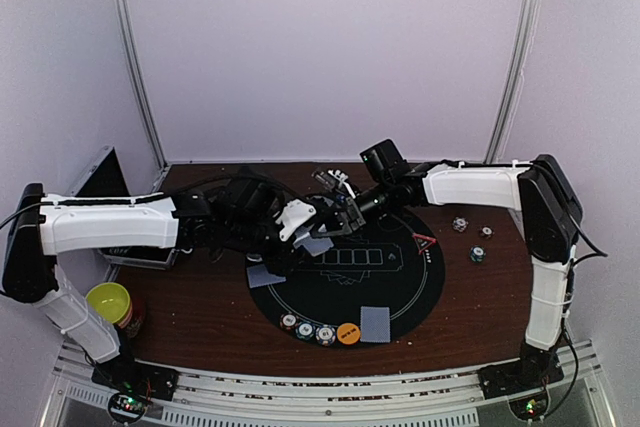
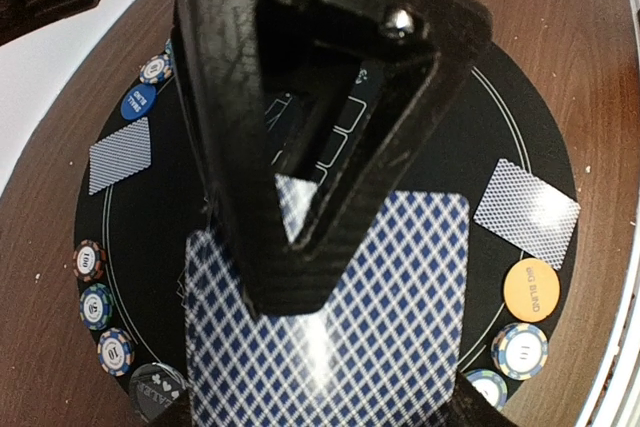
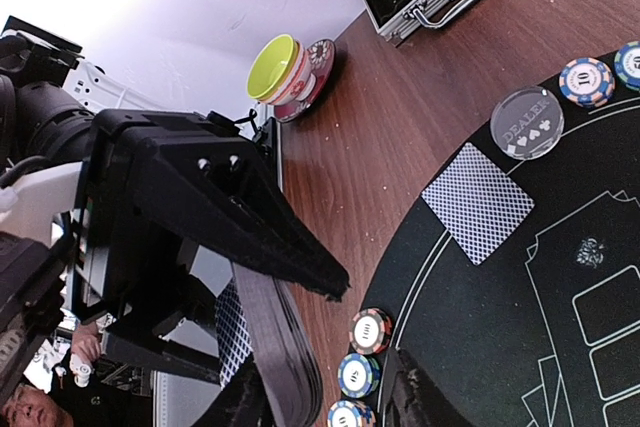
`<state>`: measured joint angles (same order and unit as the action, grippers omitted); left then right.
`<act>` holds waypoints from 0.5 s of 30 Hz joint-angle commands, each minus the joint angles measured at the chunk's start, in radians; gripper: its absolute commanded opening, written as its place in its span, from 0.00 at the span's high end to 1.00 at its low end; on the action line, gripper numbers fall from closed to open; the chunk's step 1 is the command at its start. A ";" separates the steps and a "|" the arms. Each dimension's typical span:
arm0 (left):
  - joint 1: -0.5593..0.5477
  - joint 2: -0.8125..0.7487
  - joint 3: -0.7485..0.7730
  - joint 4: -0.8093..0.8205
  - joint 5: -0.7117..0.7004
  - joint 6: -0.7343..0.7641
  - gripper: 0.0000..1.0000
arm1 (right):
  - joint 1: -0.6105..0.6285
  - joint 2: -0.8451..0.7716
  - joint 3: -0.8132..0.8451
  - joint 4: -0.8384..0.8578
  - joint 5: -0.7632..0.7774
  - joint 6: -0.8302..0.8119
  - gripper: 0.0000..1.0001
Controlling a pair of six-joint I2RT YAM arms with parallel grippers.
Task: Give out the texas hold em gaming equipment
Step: Pick up the poker card from the face-down deck piles.
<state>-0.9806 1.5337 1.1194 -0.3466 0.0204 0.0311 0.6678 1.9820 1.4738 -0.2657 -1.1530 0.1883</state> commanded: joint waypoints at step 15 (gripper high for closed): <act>-0.010 -0.015 0.011 0.078 0.030 0.009 0.40 | -0.049 -0.041 0.101 -0.256 -0.021 -0.154 0.85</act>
<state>-0.9817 1.5391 1.1194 -0.3378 0.0219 0.0315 0.6430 1.9709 1.5303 -0.4194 -1.1999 0.1005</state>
